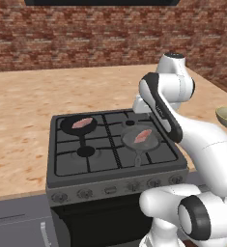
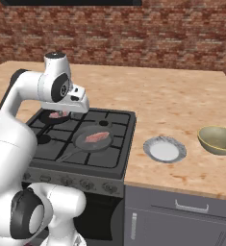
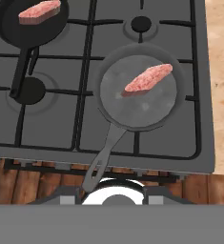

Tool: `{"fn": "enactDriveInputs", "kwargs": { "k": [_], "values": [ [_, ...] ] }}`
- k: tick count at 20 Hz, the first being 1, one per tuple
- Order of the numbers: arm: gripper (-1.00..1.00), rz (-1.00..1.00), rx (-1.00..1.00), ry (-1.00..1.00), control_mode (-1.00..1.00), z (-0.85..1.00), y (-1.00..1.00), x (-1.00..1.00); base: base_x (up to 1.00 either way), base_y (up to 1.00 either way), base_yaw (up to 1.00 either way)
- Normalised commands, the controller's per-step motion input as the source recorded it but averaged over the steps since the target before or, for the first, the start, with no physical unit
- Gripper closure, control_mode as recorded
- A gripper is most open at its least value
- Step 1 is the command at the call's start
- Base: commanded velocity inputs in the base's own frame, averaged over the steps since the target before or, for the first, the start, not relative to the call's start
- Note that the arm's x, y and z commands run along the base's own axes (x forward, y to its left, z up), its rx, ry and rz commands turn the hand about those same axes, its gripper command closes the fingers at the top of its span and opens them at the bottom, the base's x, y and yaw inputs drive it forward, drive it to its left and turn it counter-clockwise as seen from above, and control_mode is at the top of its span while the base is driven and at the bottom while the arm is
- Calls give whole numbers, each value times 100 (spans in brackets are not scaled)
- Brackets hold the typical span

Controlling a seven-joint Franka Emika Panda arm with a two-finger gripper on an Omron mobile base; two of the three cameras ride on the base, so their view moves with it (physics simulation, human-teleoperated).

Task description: Place one of the steaks on the plate and the other in the bowl. Then place the bowl in the fridge.

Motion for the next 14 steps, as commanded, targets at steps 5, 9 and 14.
{"fn": "enactDriveInputs", "kwargs": {
  "k": [5,9,14],
  "values": [
    [-100,0,0,0,-100,0,15,0,0,0,0],
    [-100,0,0,0,-100,0,25,0,0,0,0],
    [-100,2,3,-1,-100,0,31,0,0,0,0]
  ]
}}
